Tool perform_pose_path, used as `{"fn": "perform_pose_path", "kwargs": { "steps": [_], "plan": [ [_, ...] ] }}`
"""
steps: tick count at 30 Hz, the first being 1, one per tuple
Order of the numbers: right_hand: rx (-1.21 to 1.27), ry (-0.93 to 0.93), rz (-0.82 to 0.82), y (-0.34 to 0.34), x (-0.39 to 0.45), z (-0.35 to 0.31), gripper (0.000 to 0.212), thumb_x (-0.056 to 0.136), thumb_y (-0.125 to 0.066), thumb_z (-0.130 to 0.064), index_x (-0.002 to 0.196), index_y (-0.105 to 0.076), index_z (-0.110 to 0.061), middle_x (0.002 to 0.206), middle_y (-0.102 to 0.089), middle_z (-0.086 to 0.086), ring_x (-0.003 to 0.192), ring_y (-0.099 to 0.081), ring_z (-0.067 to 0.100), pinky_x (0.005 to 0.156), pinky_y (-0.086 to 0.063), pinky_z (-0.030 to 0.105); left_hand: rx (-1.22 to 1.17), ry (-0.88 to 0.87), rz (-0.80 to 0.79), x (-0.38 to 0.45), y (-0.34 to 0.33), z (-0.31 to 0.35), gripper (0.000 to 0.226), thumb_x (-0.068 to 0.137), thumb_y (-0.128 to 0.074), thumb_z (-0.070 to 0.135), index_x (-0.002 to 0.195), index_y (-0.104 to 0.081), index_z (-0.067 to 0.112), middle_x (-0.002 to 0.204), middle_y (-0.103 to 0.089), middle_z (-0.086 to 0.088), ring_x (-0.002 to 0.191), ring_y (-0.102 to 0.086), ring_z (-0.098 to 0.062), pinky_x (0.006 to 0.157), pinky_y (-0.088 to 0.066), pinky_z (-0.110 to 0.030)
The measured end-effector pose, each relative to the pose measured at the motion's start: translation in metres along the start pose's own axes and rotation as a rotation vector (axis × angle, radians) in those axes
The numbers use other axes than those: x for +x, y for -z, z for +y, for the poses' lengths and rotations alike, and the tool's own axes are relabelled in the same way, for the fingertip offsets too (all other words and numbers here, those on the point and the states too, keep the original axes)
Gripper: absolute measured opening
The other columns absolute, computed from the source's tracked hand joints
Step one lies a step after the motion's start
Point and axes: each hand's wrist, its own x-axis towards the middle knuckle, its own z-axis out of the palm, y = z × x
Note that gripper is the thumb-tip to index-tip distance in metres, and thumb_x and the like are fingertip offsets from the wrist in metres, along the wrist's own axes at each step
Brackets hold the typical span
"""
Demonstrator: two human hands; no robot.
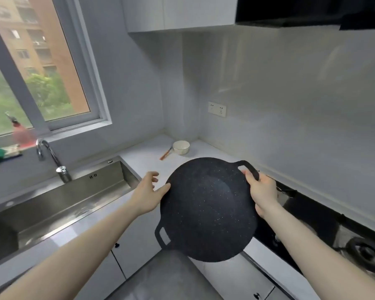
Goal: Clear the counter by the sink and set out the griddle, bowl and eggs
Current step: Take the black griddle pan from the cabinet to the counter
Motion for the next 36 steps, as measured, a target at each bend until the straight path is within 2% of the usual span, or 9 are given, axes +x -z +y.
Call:
{"fn": "perform_pose_path", "kwargs": {
  "steps": [5,8,11,14,18,21,24,33,36],
  "plan": [
    [0.130,-0.170,0.138,-0.027,0.083,0.047,0.017,0.102,-0.060,-0.018,0.095,-0.075,-0.017,0.091,-0.074,0.000,0.087,-0.070,0.020,0.067,-0.051,0.026,-0.183,0.279,-0.194,0.053,-0.032,-0.075,0.060,0.092,-0.056,0.066,0.128,-0.054,0.018,0.116,-0.066,0.007,0.104,-0.064,-0.015,0.088,-0.055,-0.037],
    [0.180,-0.291,0.173,-0.045,0.125,0.071,0.014,0.101,-0.062,-0.017,0.094,-0.075,-0.016,0.090,-0.072,0.001,0.076,-0.067,0.015,0.061,-0.051,0.025,-0.291,0.319,-0.241,0.089,-0.048,-0.086,0.040,0.101,-0.053,0.052,0.113,-0.063,0.015,0.108,-0.071,-0.001,0.100,-0.070,-0.018,0.084,-0.060,-0.039],
    [0.191,-0.355,0.192,-0.062,0.168,0.087,0.012,0.101,-0.062,-0.018,0.103,-0.073,-0.015,0.091,-0.071,-0.001,0.078,-0.066,0.014,0.059,-0.049,0.026,-0.350,0.338,-0.198,0.132,-0.058,-0.082,0.025,0.106,-0.053,0.034,0.114,-0.063,0.012,0.098,-0.070,-0.003,0.091,-0.072,-0.019,0.079,-0.061,-0.038],
    [0.161,-0.402,0.178,-0.077,0.212,0.104,0.018,0.101,-0.062,-0.021,0.109,-0.074,-0.010,0.102,-0.073,0.005,0.087,-0.069,0.020,0.071,-0.056,0.033,-0.404,0.376,-0.161,0.179,-0.064,-0.082,0.025,0.106,-0.053,0.029,0.111,-0.064,0.008,0.090,-0.070,-0.003,0.080,-0.071,-0.018,0.066,-0.059,-0.030],
    [0.121,-0.499,0.164,-0.088,0.254,0.129,0.023,0.101,-0.063,-0.025,0.115,-0.072,-0.009,0.113,-0.073,0.012,0.100,-0.071,0.031,0.093,-0.057,0.048,-0.412,0.413,-0.175,0.230,-0.071,-0.088,0.022,0.106,-0.055,0.029,0.097,-0.065,0.011,0.087,-0.069,-0.003,0.080,-0.067,-0.017,0.063,-0.057,-0.028],
    [0.094,-0.552,0.133,-0.094,0.273,0.145,0.023,0.101,-0.062,-0.020,0.119,-0.066,-0.006,0.115,-0.070,0.015,0.102,-0.068,0.032,0.096,-0.055,0.048,-0.428,0.456,-0.191,0.273,-0.081,-0.101,0.024,0.105,-0.057,0.028,0.105,-0.069,0.007,0.099,-0.072,-0.013,0.086,-0.067,-0.021,0.061,-0.056,-0.027],
    [0.021,-0.633,0.076,-0.098,0.281,0.159,0.013,0.100,-0.060,-0.007,0.110,-0.068,-0.007,0.107,-0.073,0.014,0.096,-0.070,0.029,0.080,-0.058,0.040,-0.404,0.476,-0.218,0.315,-0.094,-0.109,0.021,0.105,-0.057,0.025,0.109,-0.069,0.008,0.103,-0.071,-0.016,0.083,-0.067,-0.023,0.057,-0.055,-0.026],
    [-0.035,-0.790,0.150,-0.132,0.320,0.212,0.040,0.088,-0.064,0.010,0.125,-0.061,-0.004,0.115,-0.073,0.013,0.103,-0.071,0.030,0.065,-0.059,0.031,-0.293,0.472,-0.411,0.470,-0.127,-0.129,0.022,0.104,-0.058,0.022,0.118,-0.066,0.008,0.108,-0.067,-0.013,0.083,-0.066,-0.023,0.061,-0.060,-0.025],
    [-0.012,-0.794,0.192,-0.150,0.327,0.215,0.039,0.087,-0.058,0.017,0.118,-0.065,-0.007,0.113,-0.073,0.013,0.103,-0.069,0.029,0.073,-0.060,0.035,-0.291,0.491,-0.407,0.504,-0.139,-0.134,0.021,0.103,-0.060,0.023,0.119,-0.066,0.010,0.105,-0.067,-0.010,0.083,-0.067,-0.020,0.061,-0.060,-0.024]
  ]
}}
